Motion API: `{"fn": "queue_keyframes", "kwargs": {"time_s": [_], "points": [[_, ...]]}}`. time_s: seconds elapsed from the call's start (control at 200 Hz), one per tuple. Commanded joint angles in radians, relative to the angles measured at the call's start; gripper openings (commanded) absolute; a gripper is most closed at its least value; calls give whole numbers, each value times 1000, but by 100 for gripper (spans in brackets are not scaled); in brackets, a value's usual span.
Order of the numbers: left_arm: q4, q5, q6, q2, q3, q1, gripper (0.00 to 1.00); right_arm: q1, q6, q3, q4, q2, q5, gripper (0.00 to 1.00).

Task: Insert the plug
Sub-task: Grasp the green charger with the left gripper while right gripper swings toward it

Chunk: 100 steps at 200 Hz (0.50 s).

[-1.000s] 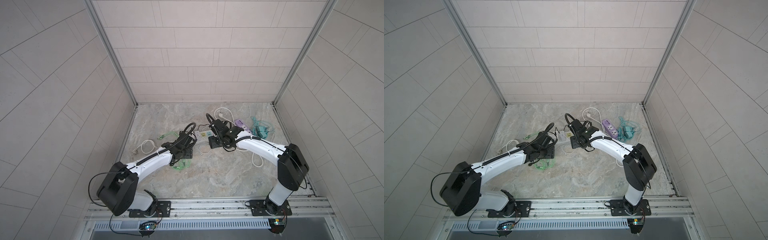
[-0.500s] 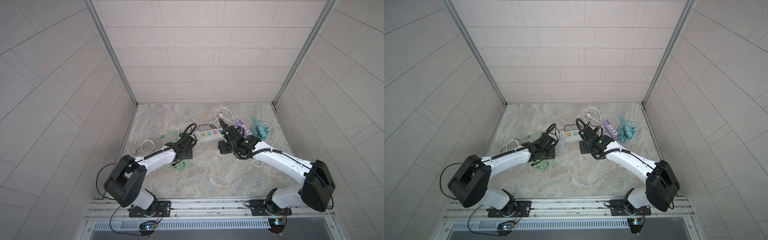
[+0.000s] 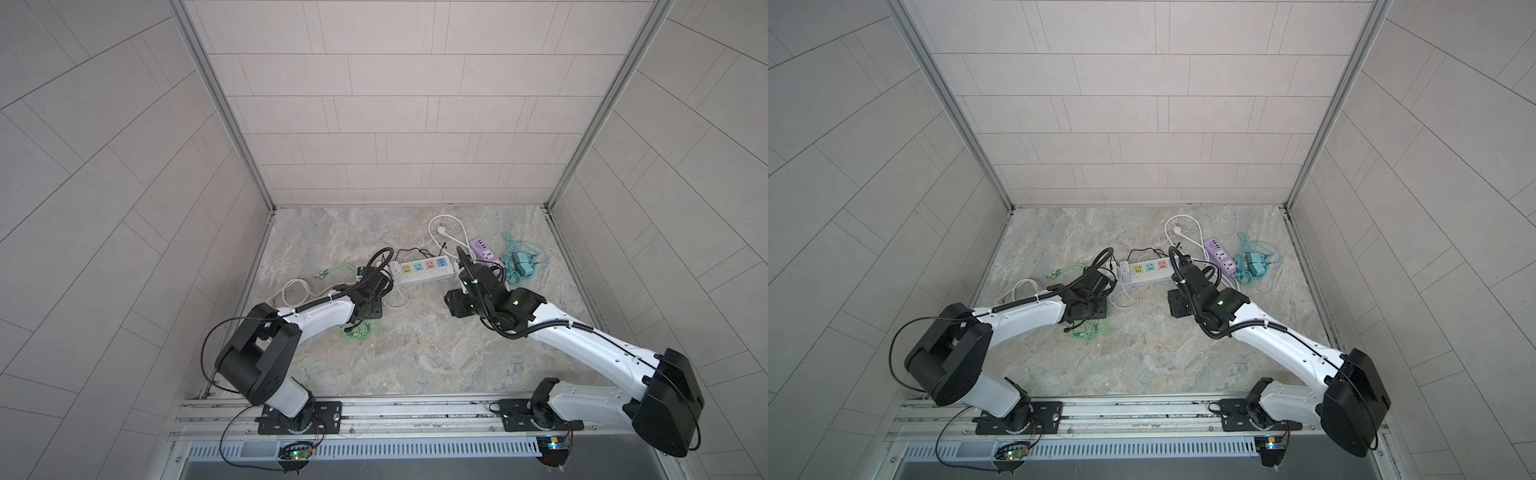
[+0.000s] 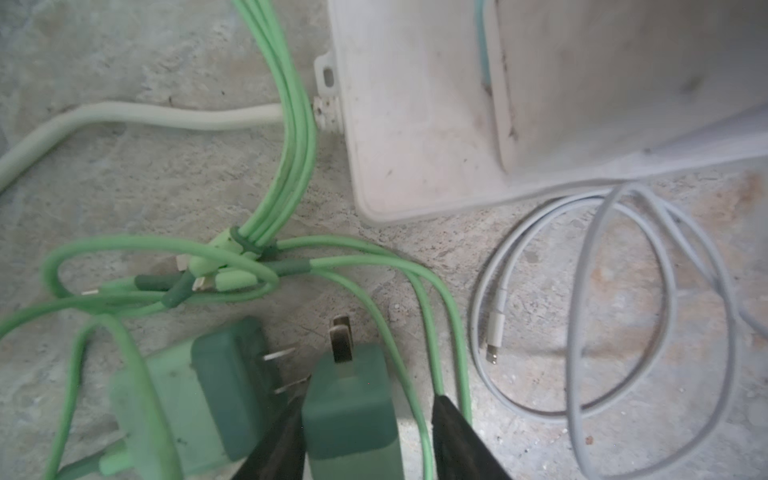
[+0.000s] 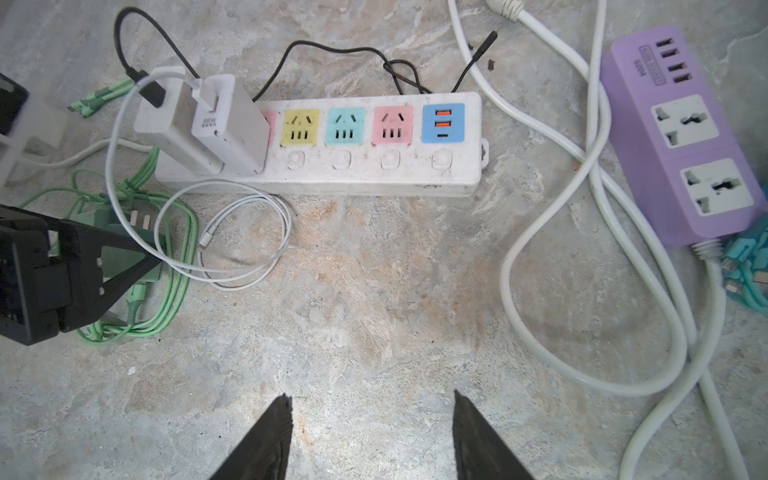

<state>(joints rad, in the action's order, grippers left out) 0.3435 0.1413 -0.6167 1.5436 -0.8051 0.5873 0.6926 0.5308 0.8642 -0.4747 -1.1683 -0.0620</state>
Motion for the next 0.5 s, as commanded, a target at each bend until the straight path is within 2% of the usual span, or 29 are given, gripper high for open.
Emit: {"fn": "queue_keyframes", "kwargs": {"time_s": [0.0, 0.085, 0.18, 0.32, 0.495], "points": [[-14, 8, 1, 11, 12, -15, 42, -2, -1, -31, 8, 53, -15, 61], [-21, 1, 3, 11, 10, -23, 34, 2, 4, -49, 2, 62, 7, 61], [-30, -8, 5, 13, 13, -30, 29, 24, 11, -67, 2, 64, 23, 61], [-39, -34, 6, 6, 17, -37, 20, 102, -21, -103, 64, 64, 29, 60], [-30, -175, 11, -126, 41, -37, 12, 225, -74, -132, 167, 42, 29, 60]]}}
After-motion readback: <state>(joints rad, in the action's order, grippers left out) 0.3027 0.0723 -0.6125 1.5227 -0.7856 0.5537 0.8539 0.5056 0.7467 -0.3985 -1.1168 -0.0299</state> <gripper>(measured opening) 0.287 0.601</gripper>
